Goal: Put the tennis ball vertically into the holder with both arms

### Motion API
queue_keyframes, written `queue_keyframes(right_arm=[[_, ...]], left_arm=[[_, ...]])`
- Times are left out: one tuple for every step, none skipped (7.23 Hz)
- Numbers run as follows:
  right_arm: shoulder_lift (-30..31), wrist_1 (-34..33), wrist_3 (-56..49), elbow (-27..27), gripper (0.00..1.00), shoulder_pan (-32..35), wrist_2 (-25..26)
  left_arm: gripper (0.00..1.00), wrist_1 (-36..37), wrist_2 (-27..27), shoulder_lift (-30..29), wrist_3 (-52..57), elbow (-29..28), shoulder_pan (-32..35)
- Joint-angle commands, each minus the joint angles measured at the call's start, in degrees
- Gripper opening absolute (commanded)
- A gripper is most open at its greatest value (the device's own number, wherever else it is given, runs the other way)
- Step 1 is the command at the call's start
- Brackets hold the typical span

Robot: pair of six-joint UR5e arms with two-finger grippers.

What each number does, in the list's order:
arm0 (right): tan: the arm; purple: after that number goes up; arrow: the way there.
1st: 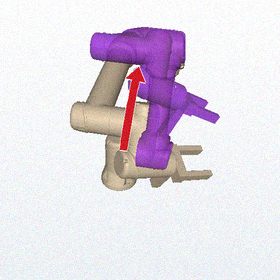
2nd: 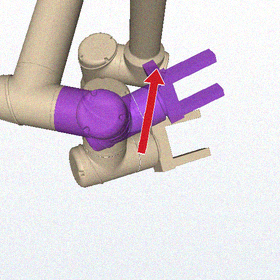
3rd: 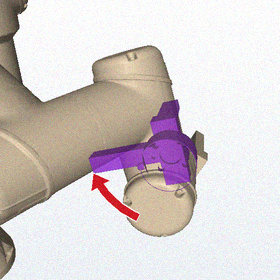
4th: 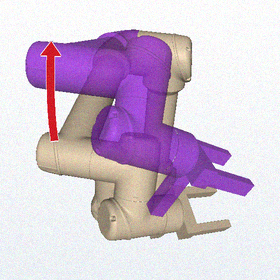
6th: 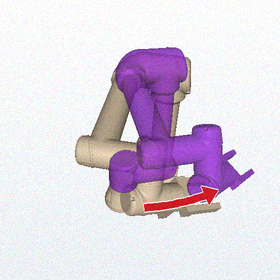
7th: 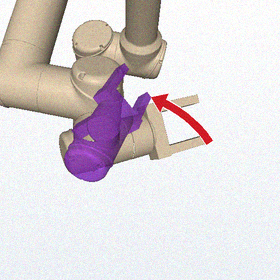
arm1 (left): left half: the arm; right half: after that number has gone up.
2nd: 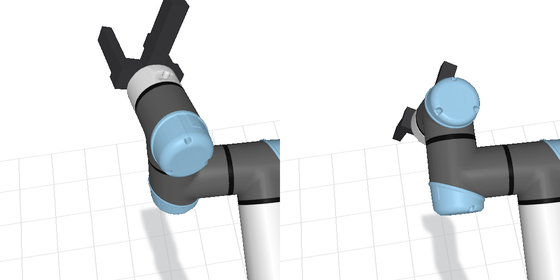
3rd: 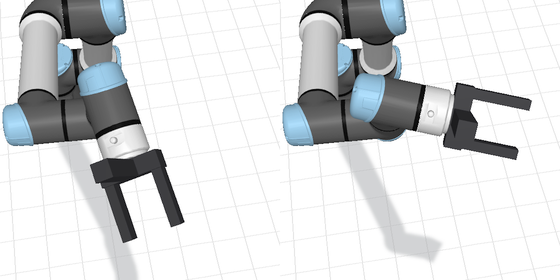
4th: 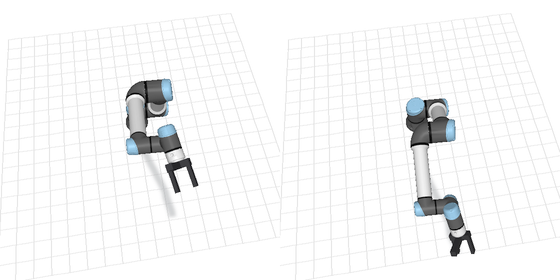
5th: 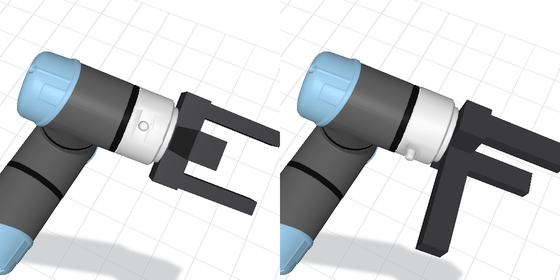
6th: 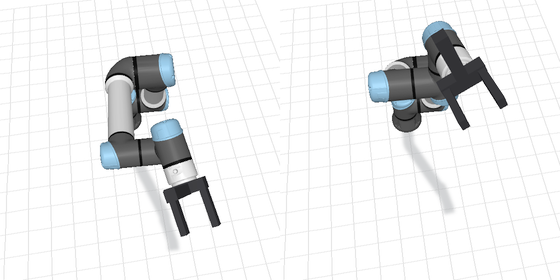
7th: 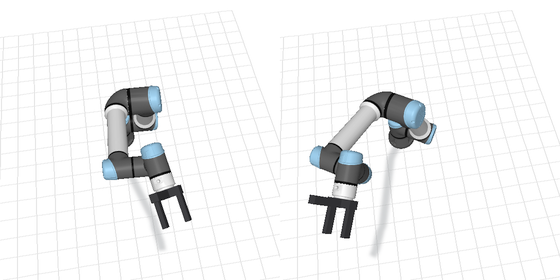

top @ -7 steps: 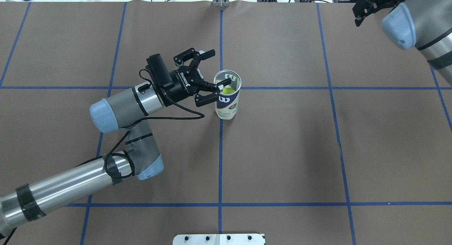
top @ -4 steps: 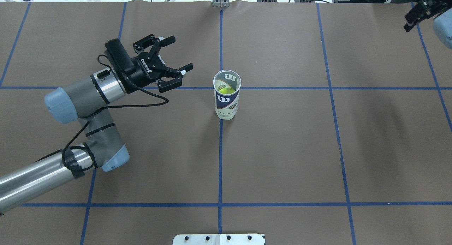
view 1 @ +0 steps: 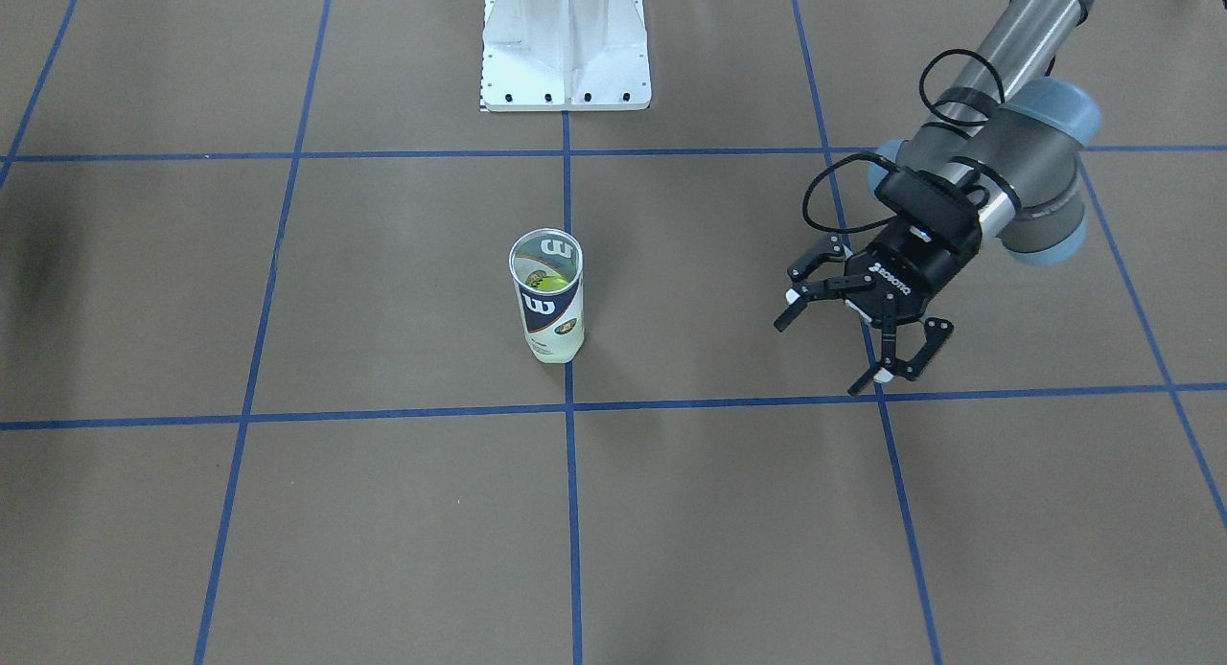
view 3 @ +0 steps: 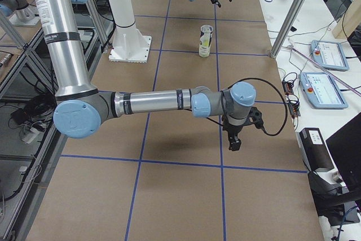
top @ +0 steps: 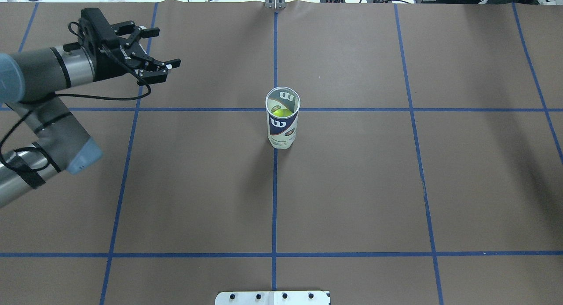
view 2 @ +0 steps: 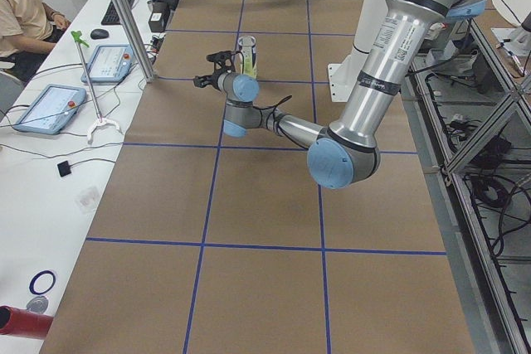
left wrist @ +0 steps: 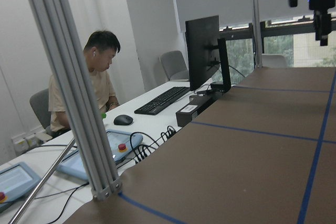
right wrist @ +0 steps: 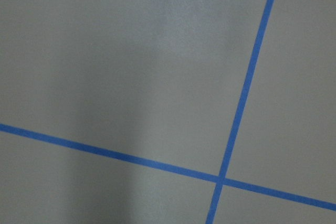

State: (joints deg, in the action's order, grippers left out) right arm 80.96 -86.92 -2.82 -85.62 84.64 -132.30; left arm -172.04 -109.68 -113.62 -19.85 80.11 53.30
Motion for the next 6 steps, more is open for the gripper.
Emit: queue_keyframes(right_arm=[[4.55,0.88,-0.08,-2.61,0.99,1.14,-0.77],[4.91,0.96,0.01,-2.71,0.99,1.14,-0.76],[5.0,0.97,0.01,-2.71,0.99,1.14,-0.76],[5.0,0.97,-0.08,-2.8,0.99,1.14,-0.76],[5.08,0.97,-0.08,-2.8,0.99,1.14,-0.76],[5.35,0.97,0.01,-2.8,0.99,1.14,-0.76]], left_arm=[[0.99,21.39,-21.29,0.51,0.59,6.86,13.18],[0.99,29.05,-21.54,1.02,0.6,9.07,16.28],[0.99,35.4,-21.8,1.73,1.73,9.62,20.49],[0.99,40.94,-21.8,2.78,8.7,10.67,21.4],[0.99,50.13,-21.8,6.18,12.51,13.99,22.02],[0.99,63.01,-21.72,8.39,12.55,16.37,22.46]])
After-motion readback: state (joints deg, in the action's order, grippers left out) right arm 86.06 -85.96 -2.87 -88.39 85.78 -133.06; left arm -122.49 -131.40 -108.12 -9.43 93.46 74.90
